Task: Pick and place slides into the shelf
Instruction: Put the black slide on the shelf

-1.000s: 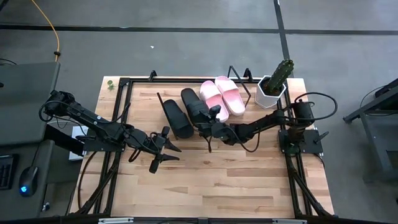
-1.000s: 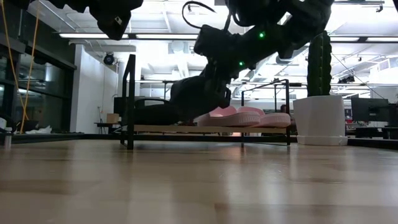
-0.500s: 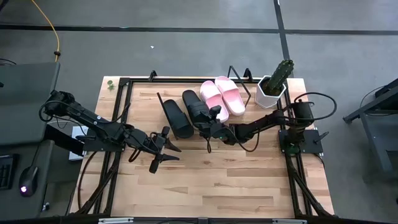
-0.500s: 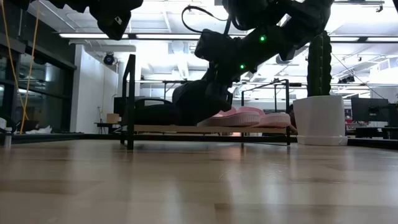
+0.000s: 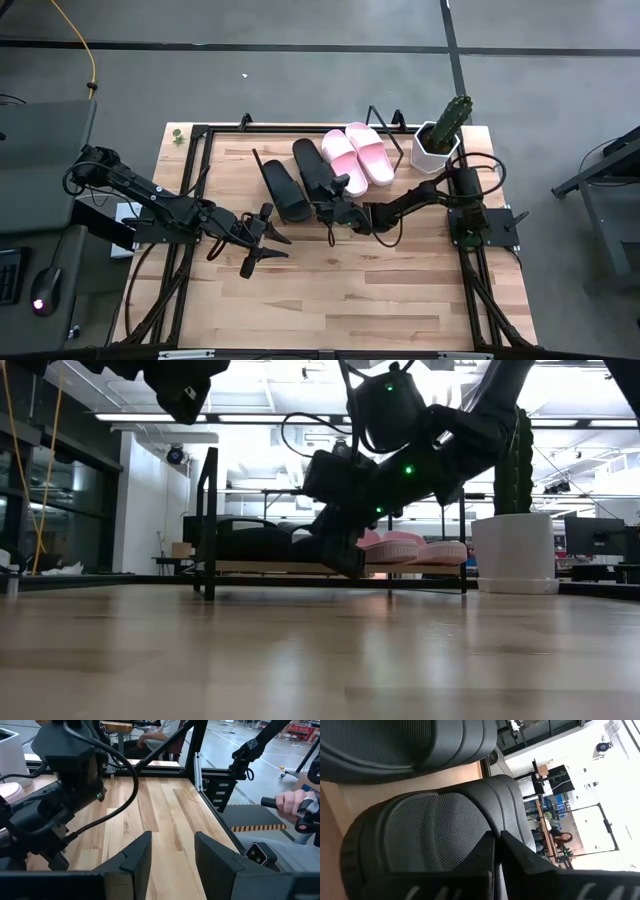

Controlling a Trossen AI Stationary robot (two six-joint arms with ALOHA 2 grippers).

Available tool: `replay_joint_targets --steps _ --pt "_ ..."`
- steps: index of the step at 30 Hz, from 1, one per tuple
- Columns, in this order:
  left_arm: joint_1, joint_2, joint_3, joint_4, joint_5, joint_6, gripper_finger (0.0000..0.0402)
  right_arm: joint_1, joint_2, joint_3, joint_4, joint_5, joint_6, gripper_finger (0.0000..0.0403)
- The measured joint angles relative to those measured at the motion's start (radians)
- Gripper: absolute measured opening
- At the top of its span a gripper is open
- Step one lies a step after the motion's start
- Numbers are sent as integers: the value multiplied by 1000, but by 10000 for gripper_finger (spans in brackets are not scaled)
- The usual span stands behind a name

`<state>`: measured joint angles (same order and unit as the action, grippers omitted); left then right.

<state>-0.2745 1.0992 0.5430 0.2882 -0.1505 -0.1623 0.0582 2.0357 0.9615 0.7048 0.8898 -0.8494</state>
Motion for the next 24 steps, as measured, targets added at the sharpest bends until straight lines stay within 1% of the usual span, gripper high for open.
replay_joint_targets --steps 6,12,24 --pt "0 0 0 0 0 0 134 10 0 0 2 31 -48 0" --pt "0 0 0 0 0 0 134 22 1 0 1 66 -47 0" --pt "0 0 0 0 0 0 134 48 1 -2 0 88 -11 0"
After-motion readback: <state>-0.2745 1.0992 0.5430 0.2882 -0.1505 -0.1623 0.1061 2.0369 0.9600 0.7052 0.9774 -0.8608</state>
